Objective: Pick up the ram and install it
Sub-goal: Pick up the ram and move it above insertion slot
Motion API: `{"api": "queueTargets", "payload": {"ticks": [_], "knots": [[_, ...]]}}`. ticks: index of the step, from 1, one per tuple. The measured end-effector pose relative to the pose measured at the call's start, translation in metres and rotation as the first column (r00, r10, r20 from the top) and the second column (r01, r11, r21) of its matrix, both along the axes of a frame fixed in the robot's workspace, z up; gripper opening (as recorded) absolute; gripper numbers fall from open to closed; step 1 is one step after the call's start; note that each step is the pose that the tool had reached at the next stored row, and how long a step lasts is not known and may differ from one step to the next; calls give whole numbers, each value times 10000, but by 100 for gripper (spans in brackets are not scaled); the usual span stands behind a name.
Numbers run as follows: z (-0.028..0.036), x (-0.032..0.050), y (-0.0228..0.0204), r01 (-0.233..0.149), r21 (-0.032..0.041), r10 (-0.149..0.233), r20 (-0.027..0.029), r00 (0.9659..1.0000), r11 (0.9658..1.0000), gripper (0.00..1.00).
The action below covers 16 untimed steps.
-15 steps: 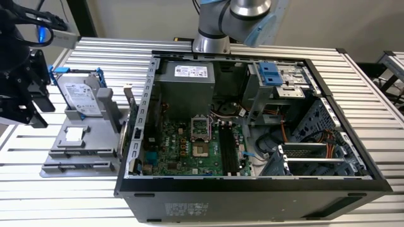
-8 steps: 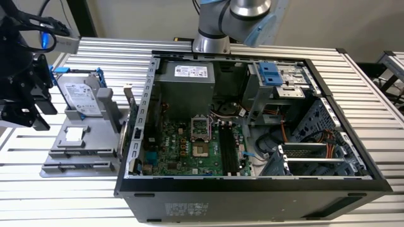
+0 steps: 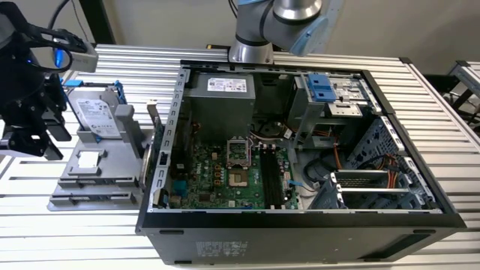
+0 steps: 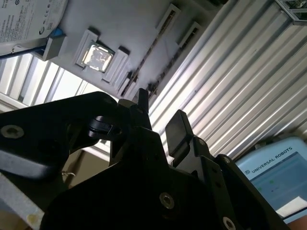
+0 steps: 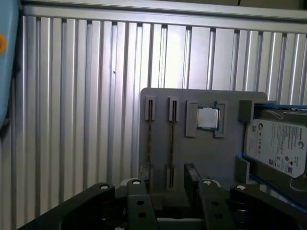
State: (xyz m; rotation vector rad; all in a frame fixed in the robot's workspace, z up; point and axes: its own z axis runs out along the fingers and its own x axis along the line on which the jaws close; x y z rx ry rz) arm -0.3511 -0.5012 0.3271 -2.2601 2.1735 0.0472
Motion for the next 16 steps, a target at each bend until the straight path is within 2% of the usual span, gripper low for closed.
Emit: {"api": "queueTargets", "payload": {"ticks": [16], "knots": [[-238,0,0,84,0,-84,0,10000,10000,100]]}}
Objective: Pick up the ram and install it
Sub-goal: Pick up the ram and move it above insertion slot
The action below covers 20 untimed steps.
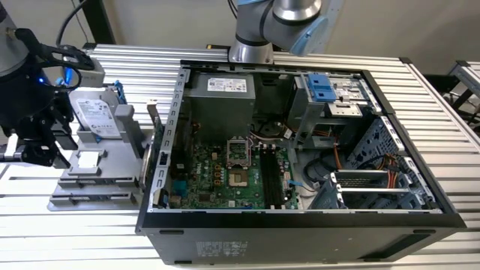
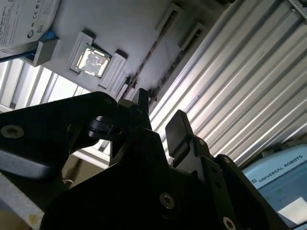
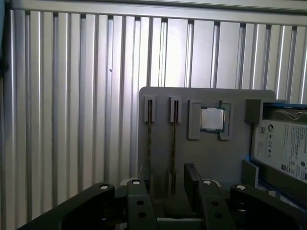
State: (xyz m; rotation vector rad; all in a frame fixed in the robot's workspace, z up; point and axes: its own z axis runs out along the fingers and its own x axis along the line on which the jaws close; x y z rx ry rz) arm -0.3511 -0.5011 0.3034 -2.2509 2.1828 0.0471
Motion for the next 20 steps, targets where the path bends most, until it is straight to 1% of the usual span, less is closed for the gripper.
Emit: {"api": "queueTargets", "payload": {"ticks": [20], "knots": [[-353,36,-3,136,0,-136,0,9999,9999,100]]}}
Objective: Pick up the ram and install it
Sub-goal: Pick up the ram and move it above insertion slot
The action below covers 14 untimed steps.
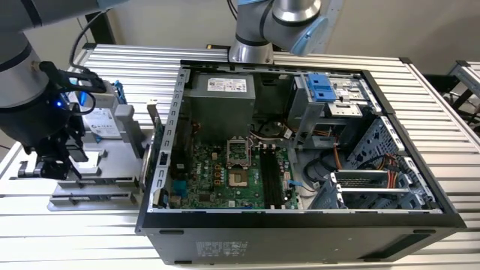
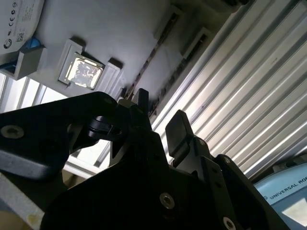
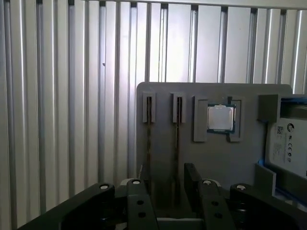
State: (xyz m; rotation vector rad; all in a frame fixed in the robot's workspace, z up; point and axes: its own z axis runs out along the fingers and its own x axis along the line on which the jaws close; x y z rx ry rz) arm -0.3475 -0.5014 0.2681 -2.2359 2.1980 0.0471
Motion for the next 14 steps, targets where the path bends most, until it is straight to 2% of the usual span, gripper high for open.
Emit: {"api": "queueTargets", "payload": {"ticks": [14], "knots": [[-254,9,-32,4,0,-4,0,10000,10000,100]]}}
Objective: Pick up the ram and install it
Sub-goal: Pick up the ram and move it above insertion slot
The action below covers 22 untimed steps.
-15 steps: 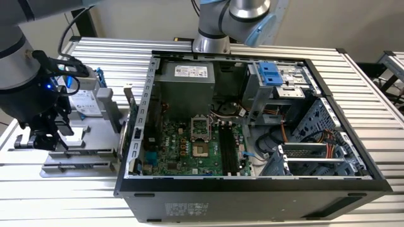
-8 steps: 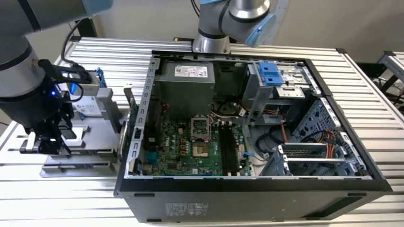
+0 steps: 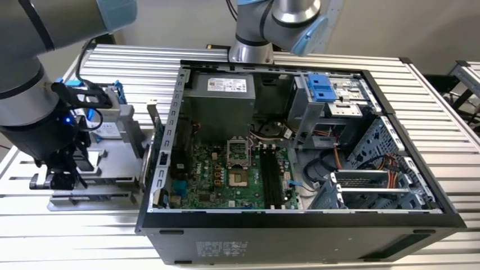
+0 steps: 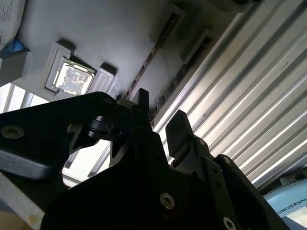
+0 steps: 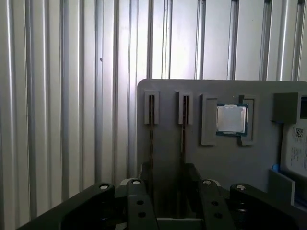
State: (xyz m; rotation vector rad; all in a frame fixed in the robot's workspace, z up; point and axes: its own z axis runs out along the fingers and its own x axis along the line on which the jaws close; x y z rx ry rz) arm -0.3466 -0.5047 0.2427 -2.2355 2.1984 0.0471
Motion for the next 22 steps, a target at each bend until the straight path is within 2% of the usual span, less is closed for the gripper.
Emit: {"api": "queueTargets", "payload": {"ticks": [7,14,22], "knots": [[-128,5,-20,-2,1,2,1,10000,10000,100],[-255,15,-63,-1,2,1,2,10000,10000,100],[-388,17,-77,0,1,0,1,10000,10000,100]]}}
